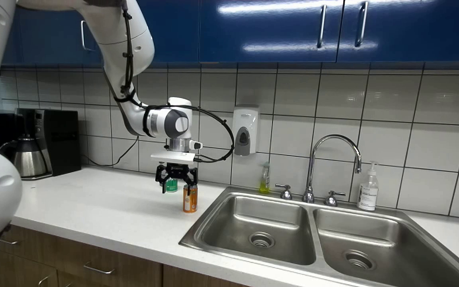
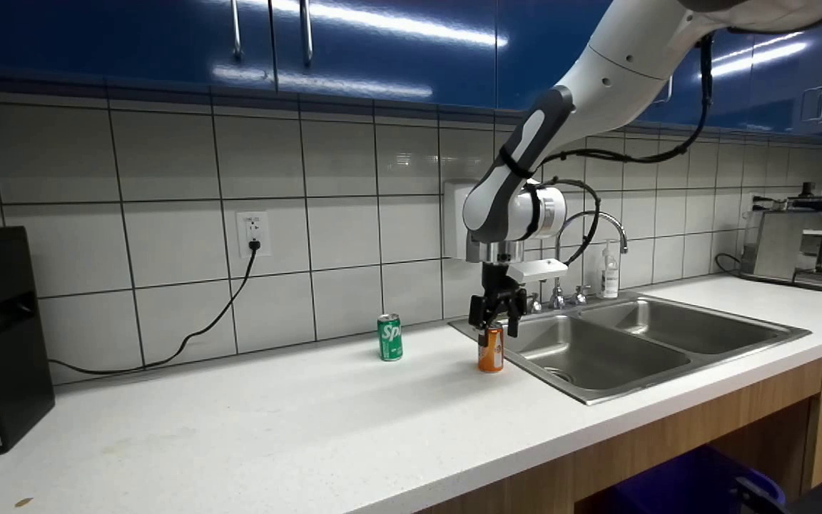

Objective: Place the orange can in the left sink

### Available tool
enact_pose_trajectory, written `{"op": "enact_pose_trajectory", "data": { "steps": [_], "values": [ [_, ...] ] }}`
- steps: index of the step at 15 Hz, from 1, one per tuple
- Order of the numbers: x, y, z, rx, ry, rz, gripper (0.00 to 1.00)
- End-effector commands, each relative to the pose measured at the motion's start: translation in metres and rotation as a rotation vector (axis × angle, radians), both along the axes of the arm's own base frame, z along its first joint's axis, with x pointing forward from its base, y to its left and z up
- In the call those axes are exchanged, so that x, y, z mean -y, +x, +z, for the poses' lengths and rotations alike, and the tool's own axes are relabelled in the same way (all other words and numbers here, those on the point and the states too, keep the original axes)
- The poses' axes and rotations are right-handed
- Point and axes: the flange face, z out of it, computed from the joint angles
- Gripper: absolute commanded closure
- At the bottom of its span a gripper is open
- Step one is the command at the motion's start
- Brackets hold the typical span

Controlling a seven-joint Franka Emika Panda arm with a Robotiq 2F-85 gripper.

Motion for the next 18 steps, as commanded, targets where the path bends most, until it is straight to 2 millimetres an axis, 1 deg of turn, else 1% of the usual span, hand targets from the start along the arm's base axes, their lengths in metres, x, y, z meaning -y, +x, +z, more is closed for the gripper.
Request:
{"op": "enact_pose_trajectory", "data": {
  "steps": [1,7,10,13,18],
  "values": [
    [0.004,0.012,0.002,0.02,-0.029,-0.019,0.0],
    [0.004,0.02,-0.002,0.026,-0.056,-0.013,0.0],
    [0.002,0.027,-0.002,0.043,-0.064,-0.011,0.0],
    [0.005,0.036,-0.003,0.057,-0.076,-0.014,0.0],
    [0.01,0.042,-0.011,0.056,-0.1,-0.02,0.0]
  ]
}}
